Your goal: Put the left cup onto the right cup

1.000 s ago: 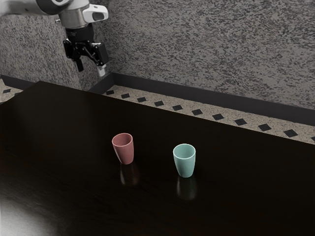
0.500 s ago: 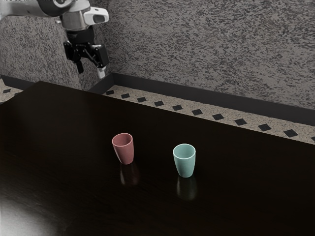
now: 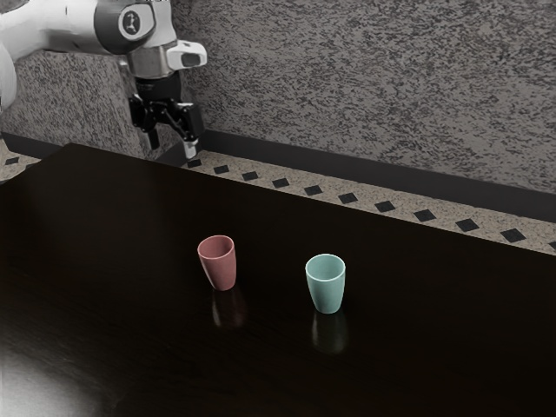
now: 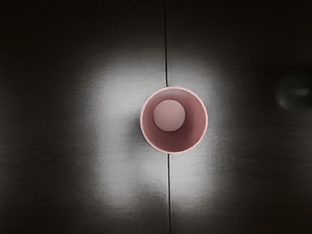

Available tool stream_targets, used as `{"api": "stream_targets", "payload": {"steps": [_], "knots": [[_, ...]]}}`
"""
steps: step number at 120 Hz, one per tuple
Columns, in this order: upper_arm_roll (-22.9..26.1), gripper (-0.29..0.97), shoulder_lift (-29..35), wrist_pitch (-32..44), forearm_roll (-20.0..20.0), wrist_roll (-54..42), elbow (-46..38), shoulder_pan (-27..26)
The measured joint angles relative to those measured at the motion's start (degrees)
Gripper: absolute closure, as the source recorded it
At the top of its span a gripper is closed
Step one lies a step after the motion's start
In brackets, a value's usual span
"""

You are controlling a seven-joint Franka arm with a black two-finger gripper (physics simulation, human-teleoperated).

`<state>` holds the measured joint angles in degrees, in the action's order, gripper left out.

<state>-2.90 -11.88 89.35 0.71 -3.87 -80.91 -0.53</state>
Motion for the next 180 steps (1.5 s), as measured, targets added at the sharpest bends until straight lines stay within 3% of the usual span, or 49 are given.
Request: {"api": "stream_targets", "payload": {"steps": [180], "knots": [[0.00, 0.02, -4.01, 17.78, 0.77, 0.44, -13.85, -5.03]]}}
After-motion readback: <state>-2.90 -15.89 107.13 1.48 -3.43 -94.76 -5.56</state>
